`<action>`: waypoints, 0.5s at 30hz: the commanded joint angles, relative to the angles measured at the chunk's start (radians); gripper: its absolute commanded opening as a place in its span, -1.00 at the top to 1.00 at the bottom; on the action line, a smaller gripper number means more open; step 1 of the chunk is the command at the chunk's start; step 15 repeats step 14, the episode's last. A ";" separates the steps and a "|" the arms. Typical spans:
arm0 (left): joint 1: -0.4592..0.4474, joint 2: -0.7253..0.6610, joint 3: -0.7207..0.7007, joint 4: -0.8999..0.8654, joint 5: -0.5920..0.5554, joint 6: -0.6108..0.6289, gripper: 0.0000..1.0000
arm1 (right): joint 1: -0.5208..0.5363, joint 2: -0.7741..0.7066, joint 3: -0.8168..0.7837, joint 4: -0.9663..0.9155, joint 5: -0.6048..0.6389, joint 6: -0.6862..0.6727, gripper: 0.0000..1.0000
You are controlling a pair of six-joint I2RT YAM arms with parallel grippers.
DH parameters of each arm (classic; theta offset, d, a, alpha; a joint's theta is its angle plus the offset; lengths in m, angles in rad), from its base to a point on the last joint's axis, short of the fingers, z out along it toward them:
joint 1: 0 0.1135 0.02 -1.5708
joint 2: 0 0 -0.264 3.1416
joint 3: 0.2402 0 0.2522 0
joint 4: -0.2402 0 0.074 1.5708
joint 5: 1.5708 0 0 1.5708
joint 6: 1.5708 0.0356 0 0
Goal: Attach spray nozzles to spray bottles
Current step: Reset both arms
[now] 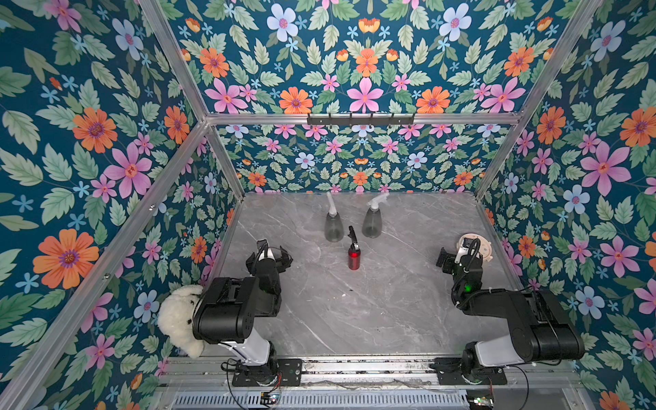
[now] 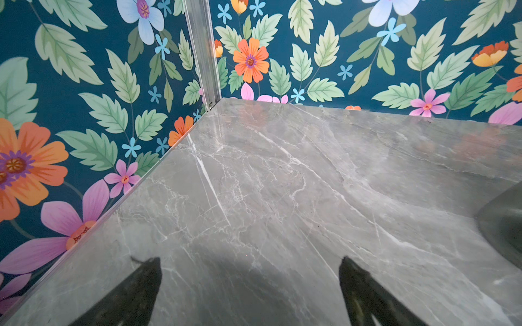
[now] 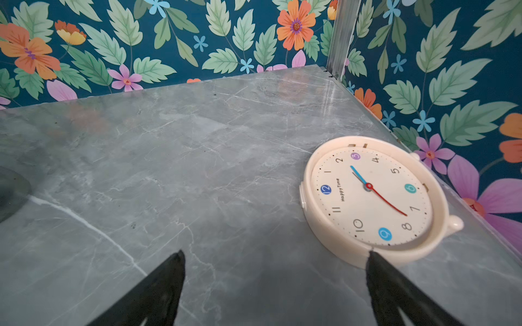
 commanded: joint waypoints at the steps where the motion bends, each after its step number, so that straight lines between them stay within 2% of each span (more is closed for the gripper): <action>1: 0.000 -0.001 0.002 0.057 -0.002 0.011 -0.99 | 0.000 -0.001 0.001 0.040 -0.001 0.005 -0.99; 15: -0.001 0.001 0.003 0.054 -0.003 0.012 -0.99 | 0.000 0.001 0.000 0.047 -0.001 0.003 -0.99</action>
